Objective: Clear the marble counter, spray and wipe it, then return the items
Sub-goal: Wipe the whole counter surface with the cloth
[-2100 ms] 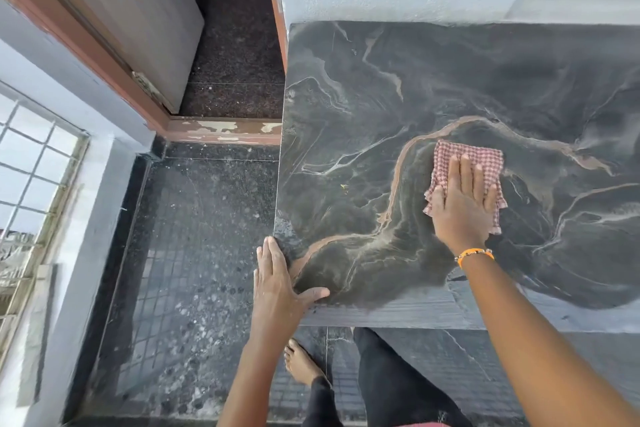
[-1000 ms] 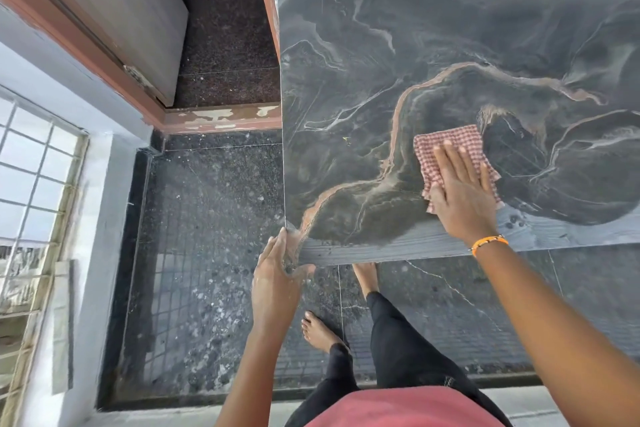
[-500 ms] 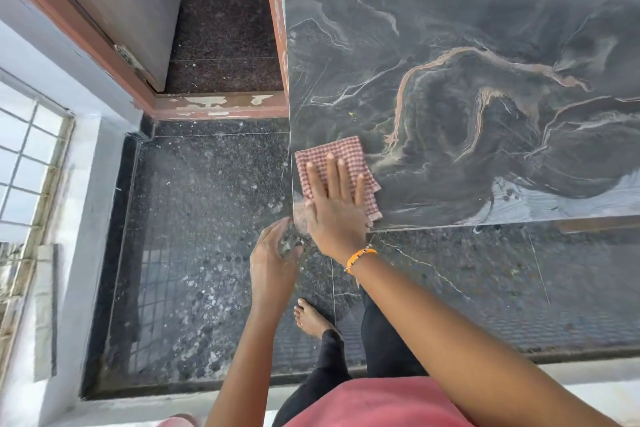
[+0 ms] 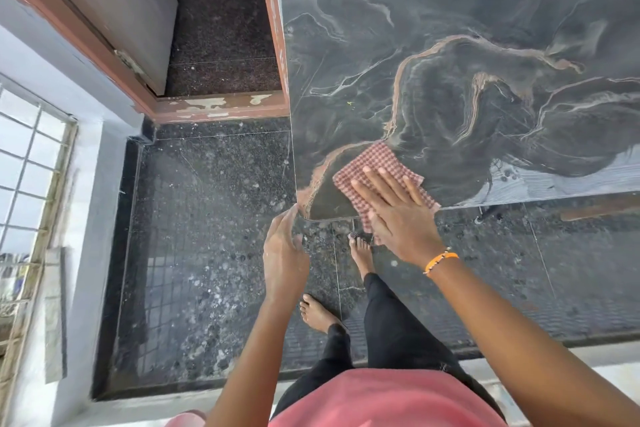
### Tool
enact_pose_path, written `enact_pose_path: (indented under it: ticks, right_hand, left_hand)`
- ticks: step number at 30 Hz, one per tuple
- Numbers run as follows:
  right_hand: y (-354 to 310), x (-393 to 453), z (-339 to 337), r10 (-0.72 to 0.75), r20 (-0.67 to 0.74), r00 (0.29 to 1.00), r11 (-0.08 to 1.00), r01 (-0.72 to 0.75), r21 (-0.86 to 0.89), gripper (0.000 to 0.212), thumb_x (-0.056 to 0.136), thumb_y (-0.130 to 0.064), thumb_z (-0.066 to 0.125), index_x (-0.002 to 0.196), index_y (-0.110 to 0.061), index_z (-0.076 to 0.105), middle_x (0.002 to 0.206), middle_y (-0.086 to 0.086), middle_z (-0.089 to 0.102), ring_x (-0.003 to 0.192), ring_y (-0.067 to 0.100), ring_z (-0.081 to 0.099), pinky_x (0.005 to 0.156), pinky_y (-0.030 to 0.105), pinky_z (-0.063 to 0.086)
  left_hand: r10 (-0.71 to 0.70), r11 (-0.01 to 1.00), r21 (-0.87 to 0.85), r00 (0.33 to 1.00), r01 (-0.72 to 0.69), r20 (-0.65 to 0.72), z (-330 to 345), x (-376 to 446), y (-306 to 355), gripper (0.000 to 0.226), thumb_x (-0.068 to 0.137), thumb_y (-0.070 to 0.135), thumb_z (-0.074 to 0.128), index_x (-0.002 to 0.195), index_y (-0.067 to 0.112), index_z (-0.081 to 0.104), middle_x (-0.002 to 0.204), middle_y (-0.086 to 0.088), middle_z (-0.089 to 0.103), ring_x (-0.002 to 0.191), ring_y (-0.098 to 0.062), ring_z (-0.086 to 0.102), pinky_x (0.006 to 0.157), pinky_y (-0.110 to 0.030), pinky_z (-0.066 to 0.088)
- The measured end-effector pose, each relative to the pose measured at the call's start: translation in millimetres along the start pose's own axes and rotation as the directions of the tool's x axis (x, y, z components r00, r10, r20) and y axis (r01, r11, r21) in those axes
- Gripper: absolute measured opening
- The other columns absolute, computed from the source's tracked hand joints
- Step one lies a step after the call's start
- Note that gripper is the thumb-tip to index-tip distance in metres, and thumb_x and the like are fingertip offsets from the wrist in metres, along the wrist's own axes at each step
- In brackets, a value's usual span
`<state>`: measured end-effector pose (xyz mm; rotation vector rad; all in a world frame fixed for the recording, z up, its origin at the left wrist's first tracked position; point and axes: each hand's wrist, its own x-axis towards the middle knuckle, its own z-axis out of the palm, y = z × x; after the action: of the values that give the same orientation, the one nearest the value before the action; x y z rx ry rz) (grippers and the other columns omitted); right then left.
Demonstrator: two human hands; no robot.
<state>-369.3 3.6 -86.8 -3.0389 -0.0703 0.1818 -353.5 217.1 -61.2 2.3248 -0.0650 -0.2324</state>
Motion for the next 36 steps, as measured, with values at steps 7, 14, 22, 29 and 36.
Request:
enact_pose_path:
  ticks: [7, 14, 22, 29, 36]
  right_hand:
    - [76.1, -12.9, -22.1, 0.317, -0.052, 0.947, 0.945, -0.311, 0.101, 0.057, 0.086, -0.040, 0.032, 0.142, -0.027, 0.030, 0.152, 0.001, 0.028, 0.141, 0.024, 0.027, 0.118, 0.050, 0.010]
    - [34.4, 24.9, -11.4, 0.410, 0.007, 0.912, 0.909, -0.410, 0.078, 0.060, 0.094, -0.055, 0.022, 0.147, -0.038, 0.000, 0.160, 0.001, -0.004, 0.147, 0.027, -0.005, 0.117, 0.051, -0.005]
    - [-83.0, 54.6, 0.5, 0.089, 0.034, 0.995, 0.991, -0.092, 0.098, 0.055, 0.097, -0.048, 0.021, 0.147, -0.035, 0.002, 0.159, 0.003, -0.003, 0.146, 0.029, -0.006, 0.113, 0.050, -0.015]
    - [-15.2, 30.8, -7.3, -0.107, 0.015, 0.994, 0.993, 0.106, 0.049, 0.052, 0.097, -0.044, 0.015, 0.148, -0.034, 0.010, 0.159, -0.001, 0.009, 0.147, 0.024, 0.004, 0.119, 0.049, -0.001]
    - [137.8, -8.7, -14.5, 0.246, 0.013, 0.969, 0.965, -0.246, 0.093, 0.051, 0.097, -0.043, 0.019, 0.146, -0.041, 0.001, 0.159, -0.008, 0.003, 0.147, 0.018, -0.002, 0.119, 0.045, -0.005]
  left_hand:
    - [0.009, 0.999, 0.034, 1.000, -0.008, -0.011, 7.9, -0.1, -2.5, 0.063, 0.083, -0.015, 0.041, 0.140, 0.012, 0.040, 0.123, -0.004, 0.053, 0.088, -0.029, 0.056, 0.064, -0.029, 0.041]
    - [-0.056, 0.998, 0.030, 0.998, 0.057, -0.039, -0.5, 10.3, -2.2, 0.064, 0.079, -0.018, 0.036, 0.130, 0.015, 0.054, 0.101, -0.003, 0.060, 0.090, -0.023, 0.052, 0.078, -0.039, 0.046]
    - [-0.055, 0.997, 0.048, 0.986, 0.063, -0.157, 4.1, 14.7, 2.6, 0.054, 0.078, -0.016, 0.045, 0.117, 0.015, 0.065, 0.107, -0.003, 0.062, 0.088, -0.015, 0.047, 0.076, -0.030, 0.040]
    - [0.165, 0.964, 0.229, 0.981, -0.139, -0.102, 38.6, 4.8, 41.6, 0.032, 0.076, 0.003, 0.068, 0.104, 0.017, 0.064, 0.102, -0.003, 0.061, 0.089, -0.022, 0.047, 0.076, -0.031, 0.033]
    - [0.261, 0.907, 0.328, 0.964, -0.264, 0.054, 85.4, 14.3, 91.1, 0.031, 0.071, 0.027, 0.077, 0.094, 0.018, 0.058, 0.094, 0.002, 0.057, 0.083, -0.024, 0.050, 0.072, -0.033, 0.031]
